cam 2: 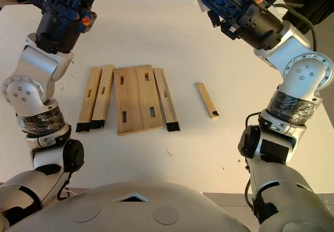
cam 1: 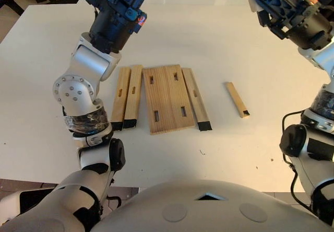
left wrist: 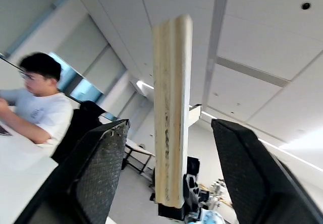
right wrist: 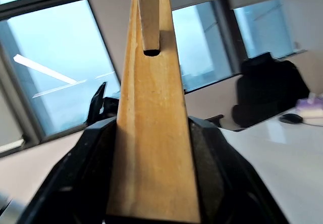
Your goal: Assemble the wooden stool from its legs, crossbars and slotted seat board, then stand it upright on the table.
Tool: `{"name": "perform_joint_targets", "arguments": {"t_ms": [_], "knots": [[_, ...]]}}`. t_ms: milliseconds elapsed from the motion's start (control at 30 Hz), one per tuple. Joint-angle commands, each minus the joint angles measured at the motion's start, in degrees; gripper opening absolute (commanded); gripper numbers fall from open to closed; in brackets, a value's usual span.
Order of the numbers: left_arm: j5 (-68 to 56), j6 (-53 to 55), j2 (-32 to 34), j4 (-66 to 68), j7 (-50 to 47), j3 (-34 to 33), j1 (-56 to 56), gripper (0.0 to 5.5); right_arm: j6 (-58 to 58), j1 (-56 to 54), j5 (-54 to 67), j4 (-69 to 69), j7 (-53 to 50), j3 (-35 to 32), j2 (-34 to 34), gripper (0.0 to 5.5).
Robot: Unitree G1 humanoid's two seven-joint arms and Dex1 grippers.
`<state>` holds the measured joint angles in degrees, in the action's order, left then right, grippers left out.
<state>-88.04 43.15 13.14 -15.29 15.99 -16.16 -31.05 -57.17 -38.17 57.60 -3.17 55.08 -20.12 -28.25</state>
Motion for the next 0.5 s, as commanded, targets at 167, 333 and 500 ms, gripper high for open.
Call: {"name": "perform_joint_targets", "arguments": {"t_ms": [167, 333, 500], "knots": [[-5.58, 5.51, 3.56, -1.84, 1.47, 3.68, 0.35, 3.01, 2.23, 1.61, -1.23, -3.10, 8.83, 8.01, -3.89, 2.05], [-5.54, 6.64, 5.71, -1.43, 2.94, 4.44, 0.06, 3.01, 2.94, 3.86, -1.64, -4.47, 10.88, 9.17, -5.57, 2.05], [-4.51, 6.38, 7.14, -1.35, 4.14, 4.42, -0.30, 3.01, 3.50, 6.41, -1.76, -5.65, 11.88, 9.72, -6.78, 2.05]]}}
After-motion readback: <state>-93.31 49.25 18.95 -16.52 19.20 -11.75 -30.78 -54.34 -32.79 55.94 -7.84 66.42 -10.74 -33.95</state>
